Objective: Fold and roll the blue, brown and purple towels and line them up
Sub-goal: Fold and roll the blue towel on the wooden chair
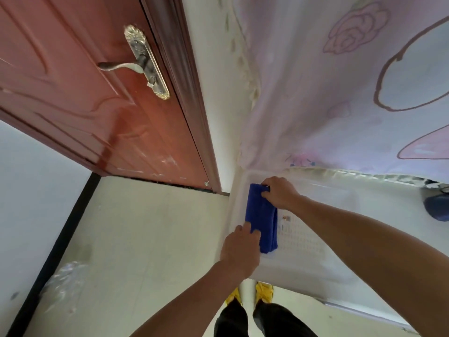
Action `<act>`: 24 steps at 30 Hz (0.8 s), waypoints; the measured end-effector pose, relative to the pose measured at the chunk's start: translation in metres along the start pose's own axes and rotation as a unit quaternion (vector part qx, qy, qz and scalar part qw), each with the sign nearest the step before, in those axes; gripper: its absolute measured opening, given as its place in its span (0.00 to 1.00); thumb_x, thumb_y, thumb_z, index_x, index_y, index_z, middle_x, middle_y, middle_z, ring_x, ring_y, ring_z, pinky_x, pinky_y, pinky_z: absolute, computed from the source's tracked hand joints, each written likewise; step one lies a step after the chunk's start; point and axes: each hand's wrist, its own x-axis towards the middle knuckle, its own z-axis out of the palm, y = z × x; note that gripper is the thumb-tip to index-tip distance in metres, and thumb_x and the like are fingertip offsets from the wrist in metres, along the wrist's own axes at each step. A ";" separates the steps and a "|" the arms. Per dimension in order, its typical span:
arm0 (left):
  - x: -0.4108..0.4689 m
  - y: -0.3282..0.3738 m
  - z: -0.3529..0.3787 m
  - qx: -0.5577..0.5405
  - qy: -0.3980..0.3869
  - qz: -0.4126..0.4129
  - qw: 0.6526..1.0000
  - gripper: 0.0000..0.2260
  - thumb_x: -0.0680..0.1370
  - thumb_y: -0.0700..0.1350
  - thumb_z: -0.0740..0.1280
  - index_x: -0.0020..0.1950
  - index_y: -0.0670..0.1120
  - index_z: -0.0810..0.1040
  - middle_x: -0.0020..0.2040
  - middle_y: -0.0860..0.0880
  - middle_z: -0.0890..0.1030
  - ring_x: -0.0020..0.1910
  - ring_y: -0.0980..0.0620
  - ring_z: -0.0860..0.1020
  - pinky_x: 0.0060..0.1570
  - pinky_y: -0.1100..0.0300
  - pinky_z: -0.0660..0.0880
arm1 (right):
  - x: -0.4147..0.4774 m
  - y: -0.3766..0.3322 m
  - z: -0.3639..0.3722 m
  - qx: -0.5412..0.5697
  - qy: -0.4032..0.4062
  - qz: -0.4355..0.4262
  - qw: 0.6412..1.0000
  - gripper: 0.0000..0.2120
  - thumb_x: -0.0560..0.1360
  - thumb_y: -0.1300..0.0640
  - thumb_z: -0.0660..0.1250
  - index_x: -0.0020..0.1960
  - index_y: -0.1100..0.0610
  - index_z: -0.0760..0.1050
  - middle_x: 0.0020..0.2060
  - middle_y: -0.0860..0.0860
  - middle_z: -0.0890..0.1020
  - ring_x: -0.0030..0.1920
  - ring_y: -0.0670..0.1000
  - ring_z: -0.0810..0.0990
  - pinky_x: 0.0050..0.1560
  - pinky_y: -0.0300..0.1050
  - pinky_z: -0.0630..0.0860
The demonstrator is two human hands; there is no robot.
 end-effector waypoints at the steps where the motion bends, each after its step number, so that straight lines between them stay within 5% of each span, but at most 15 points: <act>1: -0.001 0.001 0.002 0.020 -0.020 0.020 0.999 0.13 0.81 0.48 0.56 0.62 0.45 0.71 0.63 0.44 0.70 0.58 0.46 0.72 0.57 0.53 0.72 | 0.001 0.001 0.005 -0.029 0.011 -0.006 1.000 0.12 0.77 0.57 0.62 0.58 0.55 0.78 0.52 0.55 0.82 0.49 0.56 0.79 0.45 0.45 0.73; 6: 0.000 0.005 0.013 0.071 -0.106 0.037 0.991 0.20 0.82 0.53 0.48 0.59 0.43 0.73 0.65 0.41 0.69 0.60 0.42 0.69 0.58 0.47 0.67 | -0.006 0.001 0.003 -0.249 0.070 -0.103 0.960 0.16 0.80 0.46 0.57 0.63 0.52 0.70 0.53 0.51 0.80 0.51 0.55 0.79 0.41 0.47 0.70; 10: 0.006 0.007 0.015 0.073 -0.103 0.032 0.991 0.21 0.82 0.57 0.47 0.66 0.47 0.68 0.67 0.41 0.67 0.61 0.42 0.68 0.60 0.47 0.68 | -0.017 0.001 -0.010 -0.305 0.137 -0.210 0.919 0.16 0.80 0.52 0.60 0.67 0.52 0.68 0.60 0.52 0.74 0.58 0.54 0.72 0.43 0.46 0.73; 15: 0.012 0.014 0.025 0.086 -0.115 0.006 0.990 0.26 0.80 0.62 0.43 0.68 0.50 0.67 0.67 0.42 0.67 0.63 0.42 0.66 0.61 0.47 0.65 | -0.017 0.017 -0.002 -0.281 -0.019 -0.215 0.935 0.32 0.75 0.65 0.64 0.75 0.51 0.58 0.71 0.55 0.63 0.67 0.56 0.66 0.58 0.51 0.74; 24: 0.006 0.023 0.029 0.072 -0.095 -0.019 0.993 0.25 0.81 0.61 0.45 0.68 0.49 0.70 0.67 0.43 0.67 0.64 0.43 0.66 0.62 0.48 0.64 | 0.000 0.023 -0.001 -0.268 -0.087 -0.200 0.938 0.32 0.76 0.65 0.63 0.76 0.50 0.59 0.70 0.54 0.64 0.66 0.57 0.67 0.61 0.50 0.71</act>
